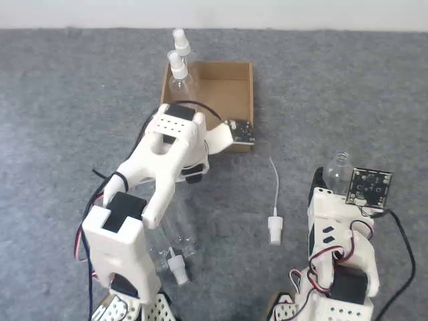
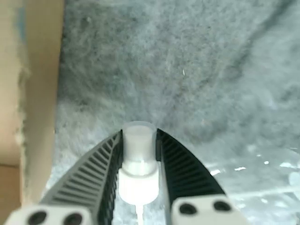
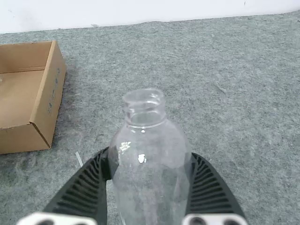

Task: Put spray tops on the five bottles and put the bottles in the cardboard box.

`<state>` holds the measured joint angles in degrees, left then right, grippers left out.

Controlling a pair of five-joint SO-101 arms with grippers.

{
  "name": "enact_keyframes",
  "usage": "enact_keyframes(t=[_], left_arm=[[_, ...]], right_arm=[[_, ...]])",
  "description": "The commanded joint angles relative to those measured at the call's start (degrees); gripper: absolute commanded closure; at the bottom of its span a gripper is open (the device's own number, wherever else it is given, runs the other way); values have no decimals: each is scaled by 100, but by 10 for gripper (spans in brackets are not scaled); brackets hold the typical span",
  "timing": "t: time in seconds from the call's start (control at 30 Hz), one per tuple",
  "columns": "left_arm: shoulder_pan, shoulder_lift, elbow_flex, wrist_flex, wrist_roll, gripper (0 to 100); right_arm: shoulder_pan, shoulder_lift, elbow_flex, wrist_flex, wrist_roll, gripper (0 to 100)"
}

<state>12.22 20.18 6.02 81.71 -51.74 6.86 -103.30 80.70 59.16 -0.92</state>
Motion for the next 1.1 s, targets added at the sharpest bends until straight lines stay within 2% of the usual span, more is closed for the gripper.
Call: enact_keyframes(t=[0.0,0.4,0.63,1.07], left_arm=[[9,-26,-541,404,132,964],[9,-26,-1771,1855,273,985],[114,-123,-1859,1873,862,987],[290,-1925,-1833,1873,1811,987]], right_arm=[[48,-57,-70,-145,-26,939],[48,-57,-70,-145,-26,939],[48,-57,-70,-145,-26,940],[40,-57,-70,-136,-35,940]])
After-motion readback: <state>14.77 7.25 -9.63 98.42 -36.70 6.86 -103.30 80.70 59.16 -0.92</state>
